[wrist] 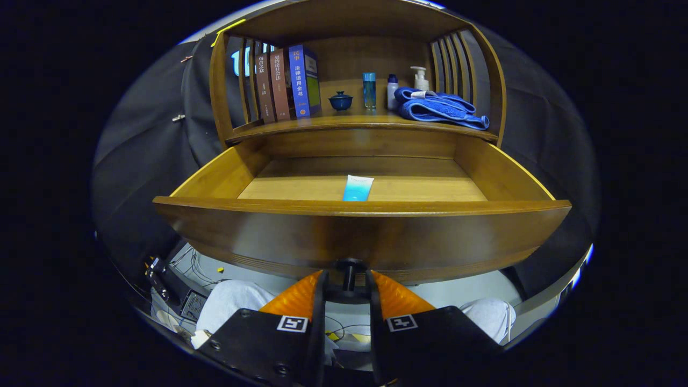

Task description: Pull open the drawer, take out the items inside it, and place them on the countertop above the cabinet.

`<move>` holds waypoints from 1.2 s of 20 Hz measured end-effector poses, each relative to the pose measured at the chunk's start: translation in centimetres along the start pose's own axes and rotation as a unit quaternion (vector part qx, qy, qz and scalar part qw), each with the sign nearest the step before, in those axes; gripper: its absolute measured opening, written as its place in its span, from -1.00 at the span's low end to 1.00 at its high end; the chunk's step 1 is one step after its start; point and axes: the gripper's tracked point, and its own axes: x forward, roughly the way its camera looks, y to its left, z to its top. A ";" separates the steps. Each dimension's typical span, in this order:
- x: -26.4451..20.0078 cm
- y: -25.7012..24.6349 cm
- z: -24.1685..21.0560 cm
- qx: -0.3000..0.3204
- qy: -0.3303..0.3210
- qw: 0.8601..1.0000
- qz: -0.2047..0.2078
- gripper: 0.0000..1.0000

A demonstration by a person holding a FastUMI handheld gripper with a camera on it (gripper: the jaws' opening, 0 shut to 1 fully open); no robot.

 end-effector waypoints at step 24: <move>6.1 0.4 11.8 0.025 0.070 0.997 0.005 0.97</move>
